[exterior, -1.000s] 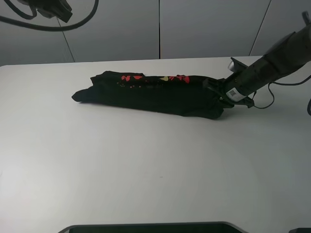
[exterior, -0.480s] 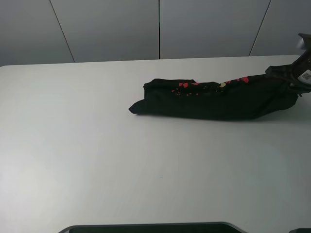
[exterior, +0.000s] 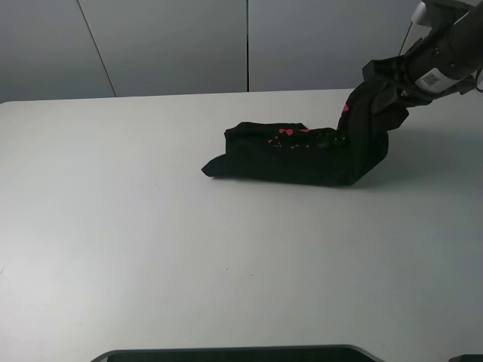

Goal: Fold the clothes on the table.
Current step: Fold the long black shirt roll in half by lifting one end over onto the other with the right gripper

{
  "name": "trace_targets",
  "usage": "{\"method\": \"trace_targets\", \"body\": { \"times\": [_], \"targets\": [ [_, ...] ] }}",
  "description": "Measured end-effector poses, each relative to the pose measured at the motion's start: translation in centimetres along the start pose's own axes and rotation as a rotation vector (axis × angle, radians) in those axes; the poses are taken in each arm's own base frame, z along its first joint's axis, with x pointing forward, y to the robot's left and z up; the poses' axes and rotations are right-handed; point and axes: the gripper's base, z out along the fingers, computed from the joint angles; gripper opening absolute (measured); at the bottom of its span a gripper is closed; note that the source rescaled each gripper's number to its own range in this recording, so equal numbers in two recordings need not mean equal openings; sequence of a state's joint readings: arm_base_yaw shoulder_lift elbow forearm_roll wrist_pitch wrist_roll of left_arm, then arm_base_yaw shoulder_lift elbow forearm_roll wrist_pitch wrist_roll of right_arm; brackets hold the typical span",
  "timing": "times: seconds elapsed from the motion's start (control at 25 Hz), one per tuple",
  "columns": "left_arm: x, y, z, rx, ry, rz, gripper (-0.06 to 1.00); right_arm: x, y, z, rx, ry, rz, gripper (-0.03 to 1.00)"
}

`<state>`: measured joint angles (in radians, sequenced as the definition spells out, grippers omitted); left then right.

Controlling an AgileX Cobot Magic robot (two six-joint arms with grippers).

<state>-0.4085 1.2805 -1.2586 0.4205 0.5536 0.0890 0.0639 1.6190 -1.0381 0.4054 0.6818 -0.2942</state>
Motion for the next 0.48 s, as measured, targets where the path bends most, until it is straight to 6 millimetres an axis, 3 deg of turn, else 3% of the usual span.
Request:
{"method": "trace_targets", "body": {
  "times": [0.36,0.48],
  "targets": [
    [0.0,0.0,-0.1,-0.001,0.002,0.000,0.72,-2.1,2.6,-3.4,-0.025,-0.111,-0.066,0.03],
    [0.2,0.0,-0.1,0.001,0.024,0.000,0.72,-2.7,2.5,-5.3,0.046,-0.156,-0.067,0.03]
  ]
}}
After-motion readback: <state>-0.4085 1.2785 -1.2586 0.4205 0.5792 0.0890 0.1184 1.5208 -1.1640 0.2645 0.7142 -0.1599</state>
